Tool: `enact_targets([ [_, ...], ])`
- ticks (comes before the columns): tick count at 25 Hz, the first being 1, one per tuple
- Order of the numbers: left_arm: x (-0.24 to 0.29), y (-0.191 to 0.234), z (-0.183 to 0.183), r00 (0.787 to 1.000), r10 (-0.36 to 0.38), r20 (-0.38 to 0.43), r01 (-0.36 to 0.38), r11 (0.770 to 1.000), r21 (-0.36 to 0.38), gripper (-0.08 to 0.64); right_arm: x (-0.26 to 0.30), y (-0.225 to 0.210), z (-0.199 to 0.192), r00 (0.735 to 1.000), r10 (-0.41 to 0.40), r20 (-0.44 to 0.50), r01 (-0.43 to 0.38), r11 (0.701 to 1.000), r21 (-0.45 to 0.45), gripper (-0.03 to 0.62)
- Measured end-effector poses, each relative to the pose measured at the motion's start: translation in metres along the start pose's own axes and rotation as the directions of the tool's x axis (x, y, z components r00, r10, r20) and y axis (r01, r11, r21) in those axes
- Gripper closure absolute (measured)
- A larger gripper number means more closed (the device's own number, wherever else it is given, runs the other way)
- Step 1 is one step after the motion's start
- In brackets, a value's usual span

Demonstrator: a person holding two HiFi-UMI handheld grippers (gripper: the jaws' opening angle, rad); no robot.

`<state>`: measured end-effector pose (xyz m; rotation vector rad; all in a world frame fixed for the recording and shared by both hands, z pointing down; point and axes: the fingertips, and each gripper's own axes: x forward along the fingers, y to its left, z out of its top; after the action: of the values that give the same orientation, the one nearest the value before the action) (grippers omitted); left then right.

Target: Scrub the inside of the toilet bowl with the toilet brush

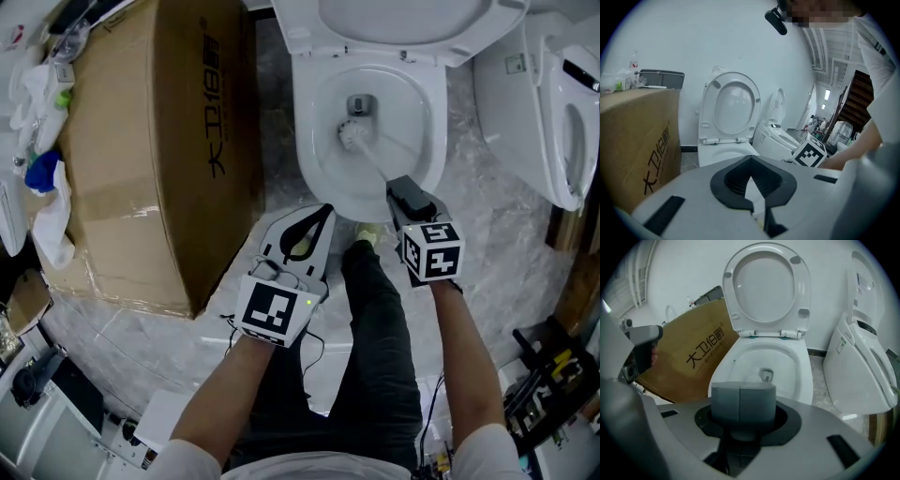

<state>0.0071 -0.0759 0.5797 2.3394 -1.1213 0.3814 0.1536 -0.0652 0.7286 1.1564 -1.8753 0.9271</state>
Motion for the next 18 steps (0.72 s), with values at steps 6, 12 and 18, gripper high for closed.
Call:
enact_targets([
  [6,0.016,0.003,-0.009,1.0,-0.01,0.01,0.01,1.0,0.0,0.554,0.021,0.002,0.033,0.998,-0.027,0.051,0.035,0.986,-0.161,0.43],
  [12,0.022,0.013,-0.012,1.0,0.012,0.019,-0.012,1.0,-0.015,0.554,0.035,-0.007,0.067,0.995,-0.062,0.072,0.085,0.918,-0.387,0.43],
  [18,0.028,0.018,-0.005,0.999,0.016,0.037,-0.016,1.0,-0.014,0.554,0.03,-0.043,0.078,0.99,-0.131,0.061,0.143,0.848,-0.51,0.433],
])
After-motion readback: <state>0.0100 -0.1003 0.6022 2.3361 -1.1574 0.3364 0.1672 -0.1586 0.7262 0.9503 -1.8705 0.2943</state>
